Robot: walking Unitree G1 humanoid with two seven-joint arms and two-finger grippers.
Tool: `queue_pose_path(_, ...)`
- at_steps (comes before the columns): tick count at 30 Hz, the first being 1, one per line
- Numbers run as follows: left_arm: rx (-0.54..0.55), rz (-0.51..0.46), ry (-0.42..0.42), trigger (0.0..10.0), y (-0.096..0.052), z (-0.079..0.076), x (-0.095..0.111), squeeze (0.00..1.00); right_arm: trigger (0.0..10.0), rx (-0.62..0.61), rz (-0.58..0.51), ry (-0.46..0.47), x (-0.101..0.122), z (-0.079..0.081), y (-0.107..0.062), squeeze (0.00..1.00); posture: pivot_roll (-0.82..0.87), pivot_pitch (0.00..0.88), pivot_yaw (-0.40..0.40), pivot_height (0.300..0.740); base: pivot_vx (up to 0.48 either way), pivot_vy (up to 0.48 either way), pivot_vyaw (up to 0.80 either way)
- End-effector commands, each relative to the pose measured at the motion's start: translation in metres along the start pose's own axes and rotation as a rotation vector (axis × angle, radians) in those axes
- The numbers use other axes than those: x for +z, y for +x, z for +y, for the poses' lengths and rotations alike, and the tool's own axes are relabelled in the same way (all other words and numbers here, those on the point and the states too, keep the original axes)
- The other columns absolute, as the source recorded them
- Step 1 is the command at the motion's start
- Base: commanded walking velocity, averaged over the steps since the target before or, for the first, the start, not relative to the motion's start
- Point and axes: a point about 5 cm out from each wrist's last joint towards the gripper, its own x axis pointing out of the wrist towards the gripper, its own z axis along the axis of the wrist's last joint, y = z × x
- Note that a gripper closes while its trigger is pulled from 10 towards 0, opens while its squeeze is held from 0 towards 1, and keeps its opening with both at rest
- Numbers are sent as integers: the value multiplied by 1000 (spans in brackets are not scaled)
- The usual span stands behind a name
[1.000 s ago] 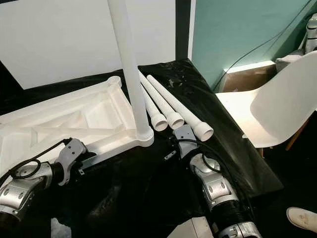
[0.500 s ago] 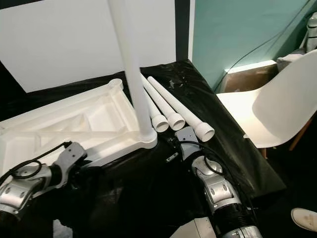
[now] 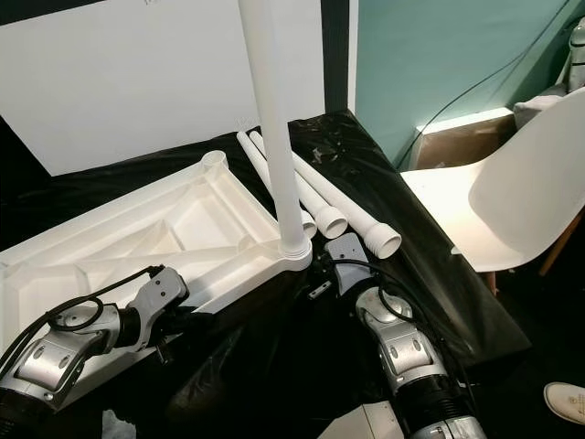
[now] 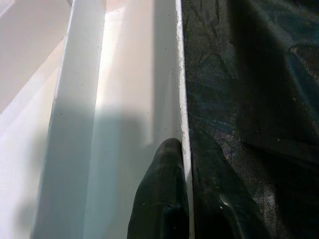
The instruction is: Building children table
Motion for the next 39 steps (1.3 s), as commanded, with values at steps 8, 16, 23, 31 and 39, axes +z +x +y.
queue_pose_path(8, 7, 143, -31, 10000, -10, -1, -26, 0, 10000, 37, 8, 11, 0, 7, 1, 0, -92, 0, 100, 740, 0, 0, 0)
queue_pose_path(16, -95, 14, -57, 10000, -18, -12, -15, 1000, 10000, 63, 5, 10, 1, 11, 4, 0, -83, 0, 93, 740, 0, 0, 0)
queue_pose_path(23, -138, 39, -63, 10000, -23, -19, -20, 1000, 10000, 67, 4, 4, 2, 8, 4, 0, -79, 0, 88, 740, 0, 0, 0)
queue_pose_path(31, -48, -2, -26, 10000, -32, -8, -13, 0, 10000, 72, 2, 0, 3, 8, 4, 0, -83, 0, 85, 740, 0, 0, 0)
queue_pose_path(39, -4, 23, -6, 10000, -46, 0, -13, 0, 10000, 126, 5, -4, 3, 15, 4, 0, -81, 0, 84, 740, 0, 0, 0)
